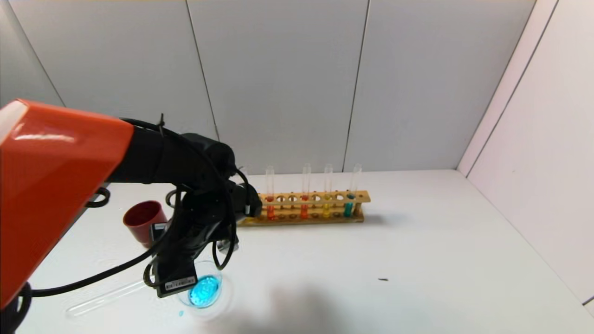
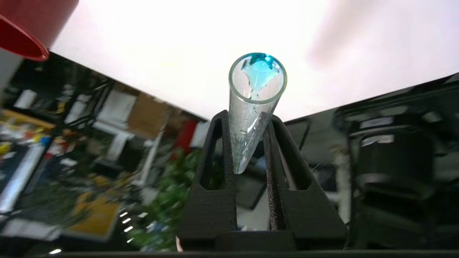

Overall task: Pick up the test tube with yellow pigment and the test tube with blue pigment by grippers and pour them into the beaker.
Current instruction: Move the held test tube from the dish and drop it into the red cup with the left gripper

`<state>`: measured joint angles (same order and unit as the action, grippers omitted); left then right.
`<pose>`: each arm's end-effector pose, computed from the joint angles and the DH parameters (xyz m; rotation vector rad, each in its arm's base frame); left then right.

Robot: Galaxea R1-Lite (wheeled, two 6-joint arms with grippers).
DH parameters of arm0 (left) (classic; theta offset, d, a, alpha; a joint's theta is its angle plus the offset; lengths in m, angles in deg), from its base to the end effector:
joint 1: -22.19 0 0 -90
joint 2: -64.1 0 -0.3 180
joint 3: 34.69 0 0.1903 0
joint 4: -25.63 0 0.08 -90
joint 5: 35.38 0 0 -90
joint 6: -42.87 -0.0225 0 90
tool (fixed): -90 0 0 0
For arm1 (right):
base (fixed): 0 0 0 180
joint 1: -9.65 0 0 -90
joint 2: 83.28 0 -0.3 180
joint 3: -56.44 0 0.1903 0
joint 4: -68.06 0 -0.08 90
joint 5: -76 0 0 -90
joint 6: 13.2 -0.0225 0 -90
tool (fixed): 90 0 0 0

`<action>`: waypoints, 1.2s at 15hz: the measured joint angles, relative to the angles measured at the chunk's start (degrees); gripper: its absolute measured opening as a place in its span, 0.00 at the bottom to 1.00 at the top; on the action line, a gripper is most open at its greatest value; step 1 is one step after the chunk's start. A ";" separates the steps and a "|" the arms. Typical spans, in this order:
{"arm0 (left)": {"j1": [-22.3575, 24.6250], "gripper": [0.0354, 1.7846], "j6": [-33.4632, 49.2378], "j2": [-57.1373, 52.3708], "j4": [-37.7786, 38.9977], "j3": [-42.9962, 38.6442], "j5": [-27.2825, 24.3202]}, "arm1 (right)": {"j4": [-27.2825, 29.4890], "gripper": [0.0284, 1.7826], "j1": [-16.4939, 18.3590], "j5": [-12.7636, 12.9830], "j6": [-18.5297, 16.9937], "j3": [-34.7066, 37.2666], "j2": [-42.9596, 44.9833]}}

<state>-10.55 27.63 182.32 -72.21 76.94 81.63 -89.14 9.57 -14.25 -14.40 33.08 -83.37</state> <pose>0.2629 -0.1569 0.1456 1.1136 1.5953 -0.2864 -0.0227 0.0001 0.0765 0.0209 -0.0081 0.0058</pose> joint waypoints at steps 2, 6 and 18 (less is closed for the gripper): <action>0.52 0.15 2.82 -5.22 4.05 -2.65 -1.94 | -0.02 0.98 0.00 0.00 0.00 0.00 0.00; 1.61 0.15 5.22 -16.37 13.23 -7.91 -3.51 | -0.02 0.98 0.00 0.02 0.00 0.00 0.00; 19.82 0.15 14.56 -25.04 47.06 -9.48 -9.46 | -0.02 0.98 0.00 0.00 0.00 0.00 0.00</action>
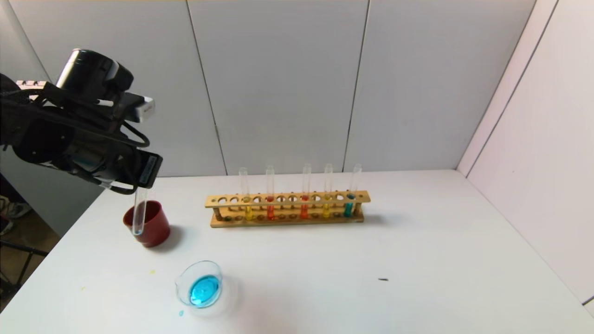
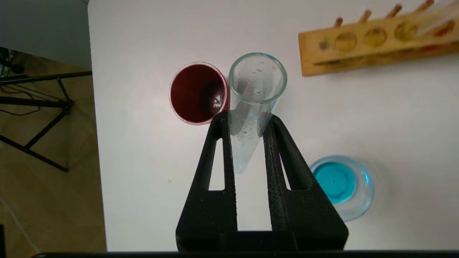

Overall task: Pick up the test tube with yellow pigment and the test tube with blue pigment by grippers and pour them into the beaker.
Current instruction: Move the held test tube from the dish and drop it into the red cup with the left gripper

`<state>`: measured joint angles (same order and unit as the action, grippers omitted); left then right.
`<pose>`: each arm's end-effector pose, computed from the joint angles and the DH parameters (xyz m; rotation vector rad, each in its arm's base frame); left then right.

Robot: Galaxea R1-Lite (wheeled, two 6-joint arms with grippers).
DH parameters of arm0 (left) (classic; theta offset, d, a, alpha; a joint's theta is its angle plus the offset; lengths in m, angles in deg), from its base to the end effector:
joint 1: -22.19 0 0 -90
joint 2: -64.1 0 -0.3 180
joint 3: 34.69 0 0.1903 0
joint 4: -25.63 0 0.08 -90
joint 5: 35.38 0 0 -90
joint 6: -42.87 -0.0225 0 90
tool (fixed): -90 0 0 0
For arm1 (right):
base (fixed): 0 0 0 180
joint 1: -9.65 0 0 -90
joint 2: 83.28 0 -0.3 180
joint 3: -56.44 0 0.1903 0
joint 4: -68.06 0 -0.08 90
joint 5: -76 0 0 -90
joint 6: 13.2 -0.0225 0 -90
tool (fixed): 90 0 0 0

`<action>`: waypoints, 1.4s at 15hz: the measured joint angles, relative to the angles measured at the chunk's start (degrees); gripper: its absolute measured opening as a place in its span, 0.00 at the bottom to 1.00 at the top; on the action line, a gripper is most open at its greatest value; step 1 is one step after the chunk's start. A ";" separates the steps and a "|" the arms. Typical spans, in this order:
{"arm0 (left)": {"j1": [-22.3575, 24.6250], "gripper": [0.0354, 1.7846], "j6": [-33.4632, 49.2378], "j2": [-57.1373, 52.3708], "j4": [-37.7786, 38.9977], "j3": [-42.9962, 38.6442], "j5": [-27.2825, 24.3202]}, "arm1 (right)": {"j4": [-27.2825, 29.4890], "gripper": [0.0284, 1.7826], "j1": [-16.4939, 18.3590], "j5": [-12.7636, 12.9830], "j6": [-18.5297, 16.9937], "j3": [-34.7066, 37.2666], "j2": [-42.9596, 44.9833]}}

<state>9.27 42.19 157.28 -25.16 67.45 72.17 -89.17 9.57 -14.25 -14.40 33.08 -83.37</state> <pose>0.2746 -0.0560 0.2615 0.2033 0.7052 0.0730 -0.0227 0.0001 0.0765 0.0209 -0.0087 0.0059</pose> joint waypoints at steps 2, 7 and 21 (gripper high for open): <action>2.32 0.15 2.13 0.48 4.18 -0.11 -0.63 | 0.00 0.98 0.00 0.00 -0.02 0.00 0.00; 7.19 0.15 4.53 1.57 11.13 -0.96 -2.46 | 0.00 0.98 0.00 0.02 -0.02 0.00 0.00; 14.07 0.15 4.84 7.95 24.20 -8.28 -6.38 | 0.00 0.98 -0.02 0.00 0.00 0.00 0.00</action>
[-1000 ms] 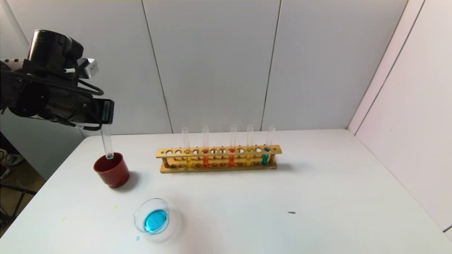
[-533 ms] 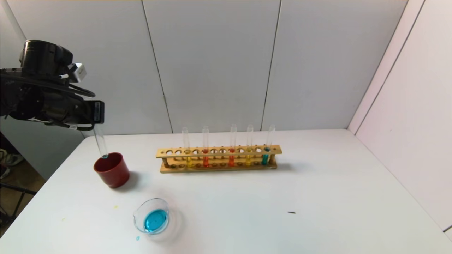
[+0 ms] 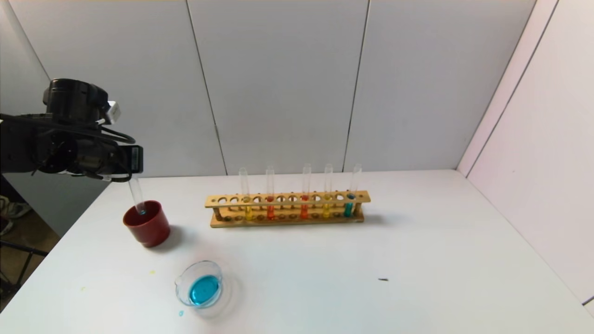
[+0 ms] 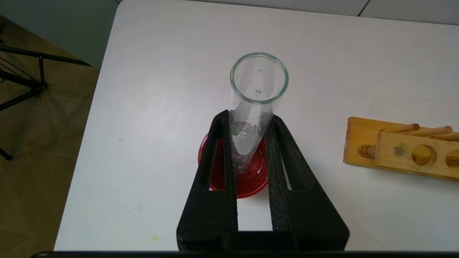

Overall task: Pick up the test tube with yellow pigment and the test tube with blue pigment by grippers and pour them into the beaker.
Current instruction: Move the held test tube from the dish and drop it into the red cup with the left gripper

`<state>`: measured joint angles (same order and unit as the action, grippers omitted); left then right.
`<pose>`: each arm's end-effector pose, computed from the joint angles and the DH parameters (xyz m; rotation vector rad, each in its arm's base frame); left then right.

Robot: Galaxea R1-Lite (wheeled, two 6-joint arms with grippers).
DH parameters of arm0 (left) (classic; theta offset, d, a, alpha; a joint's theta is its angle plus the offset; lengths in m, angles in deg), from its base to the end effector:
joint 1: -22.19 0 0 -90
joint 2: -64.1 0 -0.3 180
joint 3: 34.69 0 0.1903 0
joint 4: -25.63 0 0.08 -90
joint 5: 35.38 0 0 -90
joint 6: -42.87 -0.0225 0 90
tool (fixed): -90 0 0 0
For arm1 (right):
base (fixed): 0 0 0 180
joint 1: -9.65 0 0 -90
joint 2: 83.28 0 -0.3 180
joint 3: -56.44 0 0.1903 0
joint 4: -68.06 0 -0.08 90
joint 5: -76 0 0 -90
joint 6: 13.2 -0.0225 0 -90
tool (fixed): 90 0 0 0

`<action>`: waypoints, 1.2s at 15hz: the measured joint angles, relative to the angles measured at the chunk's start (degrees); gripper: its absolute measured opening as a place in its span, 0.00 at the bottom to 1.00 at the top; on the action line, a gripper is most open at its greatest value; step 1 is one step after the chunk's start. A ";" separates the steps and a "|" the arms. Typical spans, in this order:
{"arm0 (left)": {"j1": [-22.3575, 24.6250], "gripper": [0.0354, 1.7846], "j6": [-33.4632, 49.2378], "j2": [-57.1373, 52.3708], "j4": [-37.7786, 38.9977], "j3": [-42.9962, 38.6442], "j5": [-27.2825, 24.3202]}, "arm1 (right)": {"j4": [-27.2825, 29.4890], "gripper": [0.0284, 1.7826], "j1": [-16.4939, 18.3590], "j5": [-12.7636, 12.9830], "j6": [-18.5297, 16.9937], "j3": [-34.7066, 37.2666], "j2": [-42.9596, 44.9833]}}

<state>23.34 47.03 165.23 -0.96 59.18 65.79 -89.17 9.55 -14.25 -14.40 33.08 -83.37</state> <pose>0.3313 0.0110 0.2135 -0.0185 0.5816 0.2300 -0.0227 0.0001 0.0765 0.0209 -0.0087 0.0062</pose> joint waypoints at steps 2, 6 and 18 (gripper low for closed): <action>0.09 0.15 0.00 0.72 2.38 -2.36 0.11 | 0.00 0.98 0.02 0.00 0.00 0.00 0.00; 0.23 0.15 -0.05 2.73 8.51 -6.94 -0.16 | 0.00 0.98 0.02 0.00 0.00 0.00 0.00; 0.69 0.24 -0.24 5.23 17.41 -17.47 -0.52 | -0.02 0.98 0.02 0.02 0.00 0.00 0.00</action>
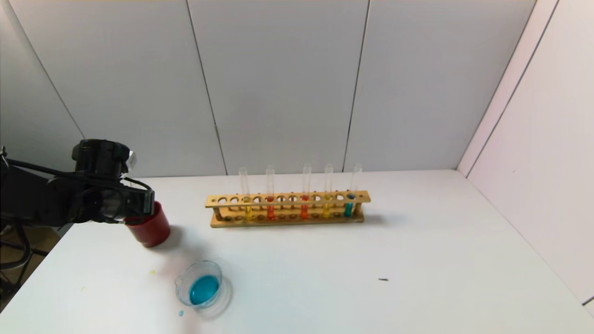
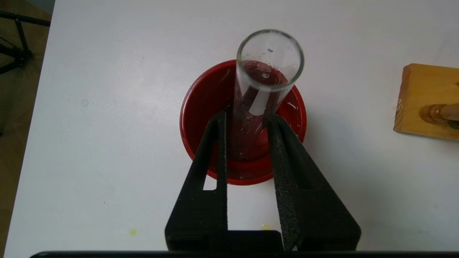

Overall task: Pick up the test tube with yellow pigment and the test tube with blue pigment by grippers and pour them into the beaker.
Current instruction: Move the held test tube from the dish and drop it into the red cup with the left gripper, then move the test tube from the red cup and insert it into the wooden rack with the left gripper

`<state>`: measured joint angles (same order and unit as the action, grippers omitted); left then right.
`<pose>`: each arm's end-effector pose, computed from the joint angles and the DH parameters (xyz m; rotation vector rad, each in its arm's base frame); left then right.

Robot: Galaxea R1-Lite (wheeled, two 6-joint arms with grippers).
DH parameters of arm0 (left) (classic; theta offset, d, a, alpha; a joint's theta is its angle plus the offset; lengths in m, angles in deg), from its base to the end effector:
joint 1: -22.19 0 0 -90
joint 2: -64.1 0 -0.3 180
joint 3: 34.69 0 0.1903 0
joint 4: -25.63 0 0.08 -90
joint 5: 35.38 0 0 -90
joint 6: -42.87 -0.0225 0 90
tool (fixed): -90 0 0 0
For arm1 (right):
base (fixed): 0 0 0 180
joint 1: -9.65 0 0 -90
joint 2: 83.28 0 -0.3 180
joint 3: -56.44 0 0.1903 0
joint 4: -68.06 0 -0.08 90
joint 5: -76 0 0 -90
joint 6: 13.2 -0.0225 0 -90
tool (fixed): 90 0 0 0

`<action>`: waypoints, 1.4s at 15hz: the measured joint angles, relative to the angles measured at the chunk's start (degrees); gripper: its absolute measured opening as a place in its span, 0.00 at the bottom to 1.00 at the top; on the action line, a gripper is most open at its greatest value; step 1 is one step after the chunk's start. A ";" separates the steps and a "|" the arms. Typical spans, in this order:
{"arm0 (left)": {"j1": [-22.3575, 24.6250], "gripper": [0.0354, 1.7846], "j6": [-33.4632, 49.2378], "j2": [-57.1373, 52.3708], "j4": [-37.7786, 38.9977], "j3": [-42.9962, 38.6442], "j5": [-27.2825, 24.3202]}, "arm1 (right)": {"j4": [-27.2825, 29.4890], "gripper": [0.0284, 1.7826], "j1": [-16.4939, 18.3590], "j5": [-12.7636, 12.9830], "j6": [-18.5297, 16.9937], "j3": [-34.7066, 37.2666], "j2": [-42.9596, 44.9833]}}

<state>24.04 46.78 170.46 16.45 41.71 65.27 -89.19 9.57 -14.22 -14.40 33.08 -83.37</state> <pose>0.3283 0.0148 0.1284 -0.0128 0.6748 0.2327 -0.0227 0.0001 0.0766 0.0209 -0.0090 0.0053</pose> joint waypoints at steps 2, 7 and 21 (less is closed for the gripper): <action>-0.06 0.38 0.00 -0.49 0.05 -0.44 -0.05 | 0.02 0.98 -0.02 -0.02 0.00 0.00 0.00; -0.20 0.83 -0.30 -2.69 -0.20 -1.02 -0.10 | 0.02 0.98 0.00 -0.02 -0.02 0.00 0.00; -15.97 0.98 0.46 -15.54 0.00 -7.55 1.05 | 0.05 0.98 -0.02 0.00 0.00 0.00 0.00</action>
<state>8.07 47.25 154.92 16.45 34.16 66.32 -89.14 9.55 -14.22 -14.40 33.08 -83.37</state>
